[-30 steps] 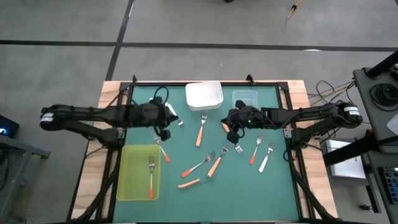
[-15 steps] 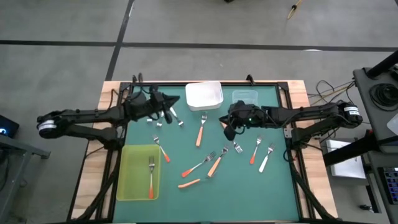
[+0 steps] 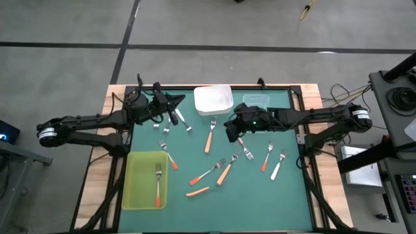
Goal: Sort silverware by color (type)
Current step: Put the light orange fork into the transparent bin
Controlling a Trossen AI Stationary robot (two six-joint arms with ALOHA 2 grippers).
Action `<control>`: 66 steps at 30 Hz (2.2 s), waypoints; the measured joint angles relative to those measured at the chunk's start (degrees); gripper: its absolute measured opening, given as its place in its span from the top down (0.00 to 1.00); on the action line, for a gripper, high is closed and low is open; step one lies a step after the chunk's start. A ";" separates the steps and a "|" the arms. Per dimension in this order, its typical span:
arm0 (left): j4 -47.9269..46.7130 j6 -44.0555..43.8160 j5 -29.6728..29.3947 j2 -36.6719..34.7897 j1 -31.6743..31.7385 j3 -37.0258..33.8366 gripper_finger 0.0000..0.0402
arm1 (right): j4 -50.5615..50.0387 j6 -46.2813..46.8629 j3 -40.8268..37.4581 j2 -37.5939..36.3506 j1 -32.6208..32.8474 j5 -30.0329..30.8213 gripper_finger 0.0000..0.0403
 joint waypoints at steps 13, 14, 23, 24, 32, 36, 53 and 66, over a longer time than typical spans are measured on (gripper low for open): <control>-10.38 -0.07 -1.46 -10.54 0.14 -0.06 1.00 | -25.19 8.20 23.26 18.32 0.28 0.39 0.98; -11.22 -0.10 -1.46 -11.62 0.14 -0.06 1.00 | -26.37 8.24 24.86 19.62 0.28 0.33 0.98; -16.53 1.19 -1.46 -16.21 0.14 -0.15 1.00 | -29.97 10.48 34.22 28.99 -0.69 0.28 0.98; -16.51 1.31 -1.46 -16.16 0.14 -0.15 1.00 | -30.01 10.94 35.00 29.98 -0.87 0.39 0.98; -16.56 2.29 -1.46 -15.48 0.13 -0.39 1.00 | -32.67 11.81 41.84 40.15 -2.71 0.36 0.98; -16.53 2.26 -1.45 -16.25 0.13 -0.39 1.00 | -39.44 14.56 46.68 44.85 -3.50 0.42 0.98; -20.52 0.32 -1.44 -22.33 0.12 -0.37 1.00 | -46.30 11.54 56.10 55.86 -5.84 1.28 0.86; -20.56 0.33 -1.44 -22.40 0.12 -0.37 1.00 | -45.83 13.47 55.82 56.66 -6.32 3.49 0.56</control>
